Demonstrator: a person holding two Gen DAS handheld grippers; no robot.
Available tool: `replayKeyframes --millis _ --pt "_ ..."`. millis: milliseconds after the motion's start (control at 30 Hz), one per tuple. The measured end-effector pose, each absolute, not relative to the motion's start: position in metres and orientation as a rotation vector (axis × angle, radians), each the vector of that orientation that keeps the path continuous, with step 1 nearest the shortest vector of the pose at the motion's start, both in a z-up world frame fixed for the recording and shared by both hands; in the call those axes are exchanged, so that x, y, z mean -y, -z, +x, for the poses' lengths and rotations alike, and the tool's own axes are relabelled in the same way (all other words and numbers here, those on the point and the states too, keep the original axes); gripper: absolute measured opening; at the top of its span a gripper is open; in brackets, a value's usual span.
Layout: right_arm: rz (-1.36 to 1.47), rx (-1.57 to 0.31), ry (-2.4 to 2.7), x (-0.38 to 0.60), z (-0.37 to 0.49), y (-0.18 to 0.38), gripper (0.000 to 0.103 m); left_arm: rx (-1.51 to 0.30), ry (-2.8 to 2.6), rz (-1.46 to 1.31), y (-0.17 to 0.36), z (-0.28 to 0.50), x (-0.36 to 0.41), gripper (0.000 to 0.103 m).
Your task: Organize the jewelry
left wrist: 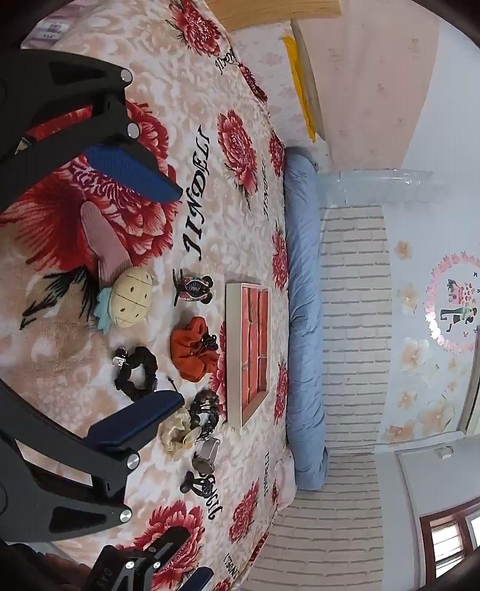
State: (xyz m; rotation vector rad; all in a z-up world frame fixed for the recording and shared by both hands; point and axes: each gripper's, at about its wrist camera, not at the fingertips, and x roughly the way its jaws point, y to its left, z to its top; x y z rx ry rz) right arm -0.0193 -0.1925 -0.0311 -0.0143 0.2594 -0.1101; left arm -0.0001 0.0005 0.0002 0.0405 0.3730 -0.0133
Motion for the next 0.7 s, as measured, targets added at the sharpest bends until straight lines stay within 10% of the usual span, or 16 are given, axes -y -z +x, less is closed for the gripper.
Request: replayKeyframes --millis 700 --pt "-0.001 -0.238 0.122 0.1958 -0.0239 0.0283 0.099 -0.368 0.032 0.037 -0.0029 -0.0025 0.0003 0.098"
